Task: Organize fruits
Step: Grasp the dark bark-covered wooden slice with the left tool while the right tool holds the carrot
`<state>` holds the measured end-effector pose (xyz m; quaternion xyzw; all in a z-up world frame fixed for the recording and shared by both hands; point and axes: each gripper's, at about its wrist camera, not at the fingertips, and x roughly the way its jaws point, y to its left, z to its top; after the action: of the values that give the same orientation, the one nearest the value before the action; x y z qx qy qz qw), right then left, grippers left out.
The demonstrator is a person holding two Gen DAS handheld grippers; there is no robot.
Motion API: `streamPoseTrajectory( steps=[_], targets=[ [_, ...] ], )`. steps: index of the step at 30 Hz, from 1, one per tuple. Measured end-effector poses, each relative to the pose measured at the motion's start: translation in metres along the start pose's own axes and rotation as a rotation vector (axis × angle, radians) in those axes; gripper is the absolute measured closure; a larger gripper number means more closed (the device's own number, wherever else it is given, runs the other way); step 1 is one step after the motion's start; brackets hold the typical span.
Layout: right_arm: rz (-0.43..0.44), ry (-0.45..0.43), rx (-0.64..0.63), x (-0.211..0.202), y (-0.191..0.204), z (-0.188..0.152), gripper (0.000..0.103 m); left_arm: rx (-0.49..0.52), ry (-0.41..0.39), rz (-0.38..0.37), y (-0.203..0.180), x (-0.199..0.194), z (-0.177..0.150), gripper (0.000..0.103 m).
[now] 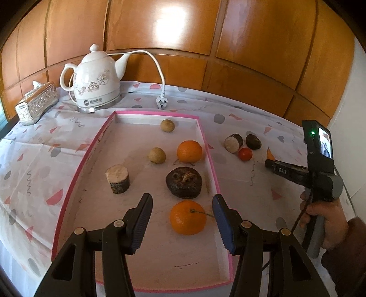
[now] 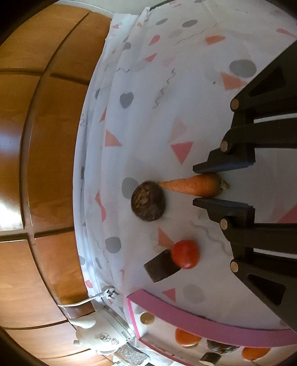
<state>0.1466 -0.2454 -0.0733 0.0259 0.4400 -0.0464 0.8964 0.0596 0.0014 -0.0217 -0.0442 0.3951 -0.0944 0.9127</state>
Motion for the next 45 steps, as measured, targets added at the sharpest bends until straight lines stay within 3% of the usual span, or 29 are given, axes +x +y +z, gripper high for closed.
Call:
streamPoseTrajectory(
  steps=[9, 16, 25, 34, 37, 45],
  targets=[
    [-0.073, -0.006, -0.018, -0.017, -0.021, -0.019, 0.081, 0.025, 0.012, -0.05, -0.023, 0.007, 0.019, 0.048],
    [-0.012, -0.003, 0.052, -0.02, -0.041, -0.025, 0.081, 0.02, 0.037, -0.098, -0.039, 0.024, 0.038, 0.049],
    [0.001, -0.011, 0.061, -0.019, -0.041, -0.025, 0.081, 0.015, 0.094, -0.155, -0.074, 0.057, 0.049, 0.063],
    [0.01, -0.016, 0.067, -0.02, -0.042, -0.027, 0.081, -0.028, 0.123, -0.123, -0.092, 0.098, 0.068, 0.063],
    [0.016, -0.02, 0.07, -0.019, -0.043, -0.027, 0.081, -0.05, 0.121, -0.112, -0.091, 0.11, 0.078, 0.055],
    [0.039, -0.027, 0.085, -0.019, -0.047, -0.028, 0.081, -0.062, 0.144, -0.084, -0.097, 0.148, 0.092, 0.055]
  ],
)
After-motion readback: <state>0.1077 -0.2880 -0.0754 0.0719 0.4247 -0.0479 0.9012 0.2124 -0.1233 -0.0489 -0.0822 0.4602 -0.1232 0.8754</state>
